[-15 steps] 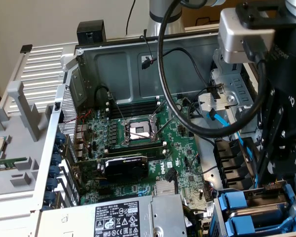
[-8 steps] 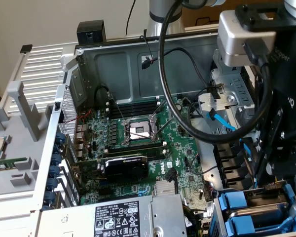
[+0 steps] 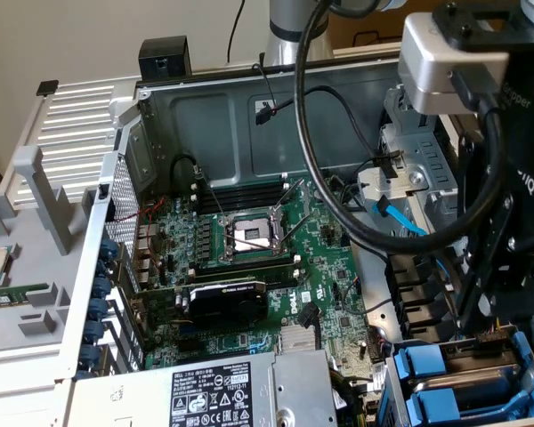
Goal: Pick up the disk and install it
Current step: 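Insert the second disk wire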
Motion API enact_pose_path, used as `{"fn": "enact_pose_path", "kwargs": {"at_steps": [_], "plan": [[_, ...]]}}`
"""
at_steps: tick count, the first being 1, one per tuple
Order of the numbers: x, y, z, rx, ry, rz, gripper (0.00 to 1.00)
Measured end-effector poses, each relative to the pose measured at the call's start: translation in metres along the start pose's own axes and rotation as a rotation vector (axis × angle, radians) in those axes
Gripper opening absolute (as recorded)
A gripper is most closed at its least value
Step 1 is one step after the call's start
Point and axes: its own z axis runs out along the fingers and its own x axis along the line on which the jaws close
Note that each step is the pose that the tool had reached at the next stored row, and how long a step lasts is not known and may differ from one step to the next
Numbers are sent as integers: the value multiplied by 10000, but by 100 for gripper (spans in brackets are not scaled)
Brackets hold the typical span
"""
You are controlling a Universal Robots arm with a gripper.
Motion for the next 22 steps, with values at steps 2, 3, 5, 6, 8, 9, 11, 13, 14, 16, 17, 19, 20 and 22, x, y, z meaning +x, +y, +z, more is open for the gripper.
{"fn": "enact_pose_path", "kwargs": {"at_steps": [2, 3, 5, 6, 8, 9, 11, 13, 14, 16, 17, 19, 20, 22], "plan": [[5, -14, 2, -22, 1, -54, 16], [7, -21, 3, -37, 3, -79, 16], [9, -37, 11, -78, 2, -134, 16], [11, -44, 16, -101, 1, -162, 16], [14, -47, 24, -145, -3, -209, 16], [15, -48, 29, -173, -5, -229, 16], [18, -51, 34, -234, -12, -264, 16], [21, -63, 39, -315, -19, -294, 16], [23, -70, 39, -346, -21, -309, 16], [25, -85, 42, -397, -31, -339, 16], [26, -88, 43, -414, -37, -355, 16], [31, -92, 46, -438, -54, -392, 16], [33, -93, 48, -441, -65, -411, 16], [35, -93, 50, -441, -107, -456, 16]]}}
